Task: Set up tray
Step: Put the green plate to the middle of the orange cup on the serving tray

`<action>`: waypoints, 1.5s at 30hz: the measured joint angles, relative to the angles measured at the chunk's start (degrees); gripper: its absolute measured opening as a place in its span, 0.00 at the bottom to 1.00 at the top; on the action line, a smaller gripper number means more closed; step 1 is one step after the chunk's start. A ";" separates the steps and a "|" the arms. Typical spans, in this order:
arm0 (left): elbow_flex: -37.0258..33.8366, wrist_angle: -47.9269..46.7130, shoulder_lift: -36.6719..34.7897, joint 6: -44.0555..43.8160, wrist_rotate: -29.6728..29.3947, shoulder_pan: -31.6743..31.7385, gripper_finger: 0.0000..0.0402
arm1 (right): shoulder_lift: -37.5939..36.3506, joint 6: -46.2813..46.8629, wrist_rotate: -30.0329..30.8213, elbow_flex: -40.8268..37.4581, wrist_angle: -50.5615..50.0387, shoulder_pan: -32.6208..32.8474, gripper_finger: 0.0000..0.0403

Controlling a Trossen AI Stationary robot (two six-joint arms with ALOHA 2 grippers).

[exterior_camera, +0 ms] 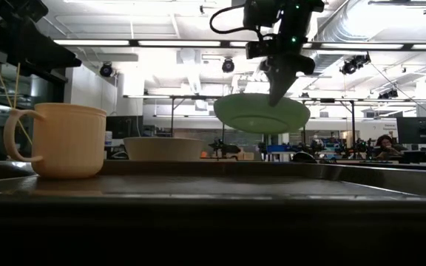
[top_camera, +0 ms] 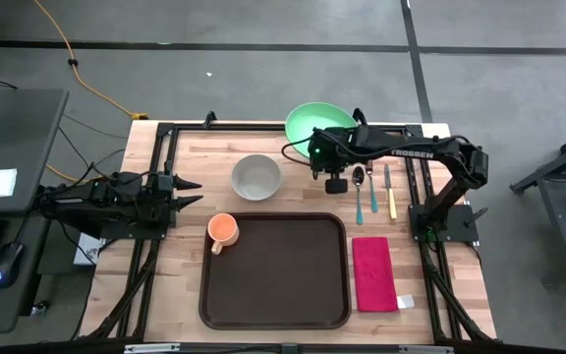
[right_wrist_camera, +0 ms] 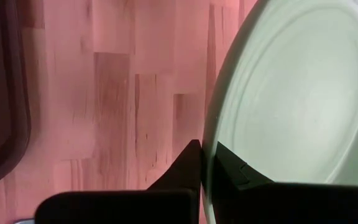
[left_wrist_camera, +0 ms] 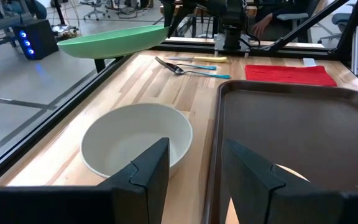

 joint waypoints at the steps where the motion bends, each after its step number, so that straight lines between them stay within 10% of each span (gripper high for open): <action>1: 0.01 0.01 0.01 0.00 -0.01 -0.01 0.45 | 0.00 -0.03 0.27 0.00 0.00 0.37 0.00; 45: 0.02 0.00 0.01 -2.32 -0.60 -0.02 0.45 | 0.02 3.18 8.33 12.46 -6.14 19.34 0.00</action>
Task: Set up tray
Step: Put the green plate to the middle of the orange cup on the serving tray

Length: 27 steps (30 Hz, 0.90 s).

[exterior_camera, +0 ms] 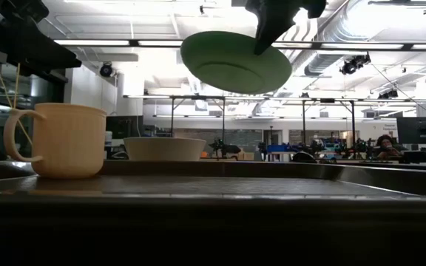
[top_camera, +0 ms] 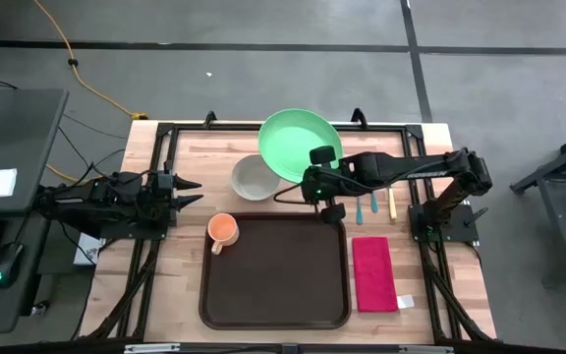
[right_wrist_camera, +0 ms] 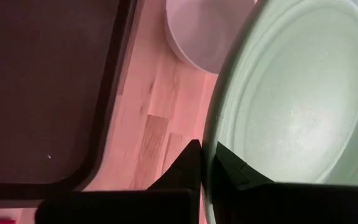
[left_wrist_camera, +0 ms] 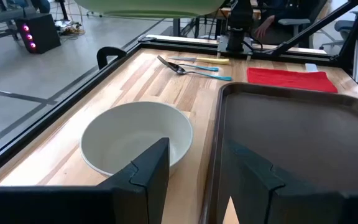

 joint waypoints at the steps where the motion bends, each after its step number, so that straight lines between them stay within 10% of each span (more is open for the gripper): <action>1: 0.00 0.00 0.00 0.00 0.00 0.02 0.45 | 0.00 0.00 -0.02 0.00 0.00 0.02 0.00; 27: -0.02 -0.11 -0.01 -0.02 0.02 0.02 0.45 | 0.02 3.71 -0.76 0.00 -0.28 8.96 0.00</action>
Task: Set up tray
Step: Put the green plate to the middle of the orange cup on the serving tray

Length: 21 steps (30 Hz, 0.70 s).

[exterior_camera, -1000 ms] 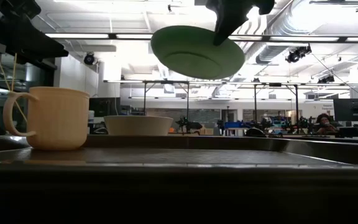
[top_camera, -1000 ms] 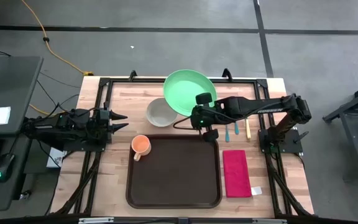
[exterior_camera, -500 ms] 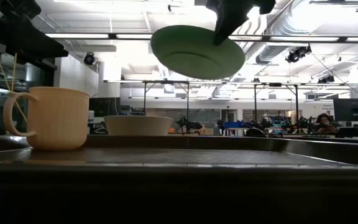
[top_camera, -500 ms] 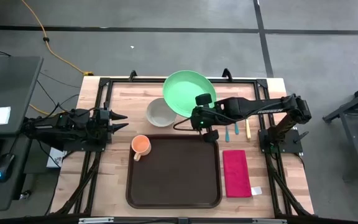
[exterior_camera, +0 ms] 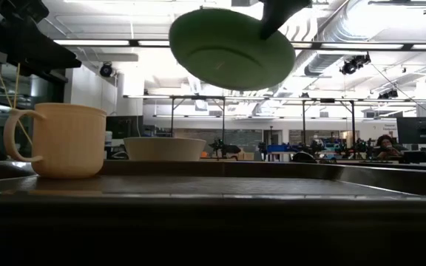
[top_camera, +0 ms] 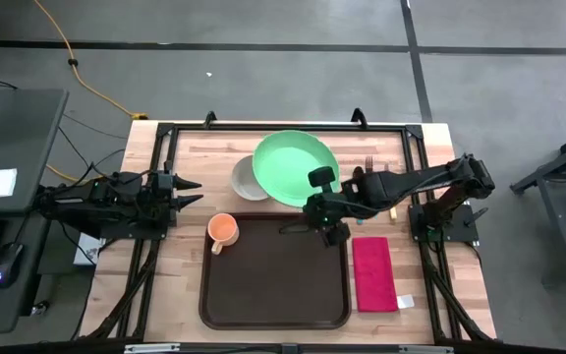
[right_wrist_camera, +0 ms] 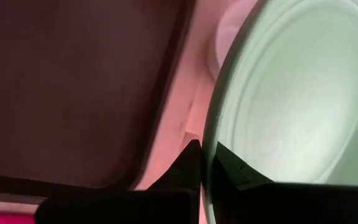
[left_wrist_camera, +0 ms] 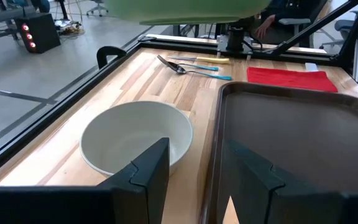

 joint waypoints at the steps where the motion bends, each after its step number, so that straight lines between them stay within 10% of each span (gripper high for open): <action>1: 0.00 0.00 0.02 -0.02 0.00 0.00 0.45 | 0.00 0.40 -0.02 0.00 0.00 0.58 0.00; 21: 0.00 0.00 -0.01 -0.13 0.02 0.00 0.45 | 3.74 7.96 -1.01 -0.02 0.02 7.35 0.00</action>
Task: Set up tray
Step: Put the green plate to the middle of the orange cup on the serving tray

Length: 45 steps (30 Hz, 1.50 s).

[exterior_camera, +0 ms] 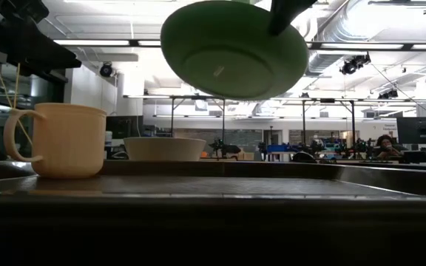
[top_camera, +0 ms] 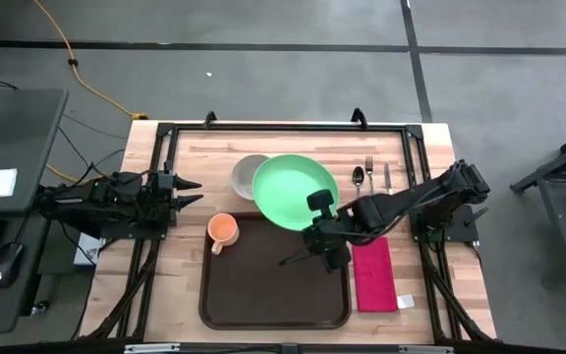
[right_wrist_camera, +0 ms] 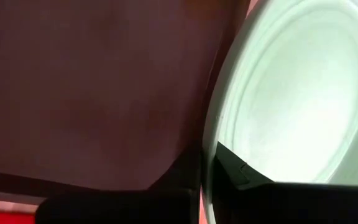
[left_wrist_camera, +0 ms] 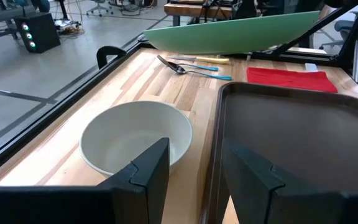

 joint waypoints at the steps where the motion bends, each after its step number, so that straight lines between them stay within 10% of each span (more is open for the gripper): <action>1: 0.00 0.00 0.00 0.00 0.00 0.00 0.45 | 0.00 0.02 -0.02 0.00 0.01 -0.01 0.00; 28: 0.00 -0.26 0.02 0.13 0.00 -0.02 0.45 | 0.94 0.74 -1.80 0.21 3.61 2.37 0.00; 45: 0.00 -0.24 0.02 0.13 0.00 0.00 0.45 | 14.60 0.15 -2.88 17.96 -3.31 5.64 0.00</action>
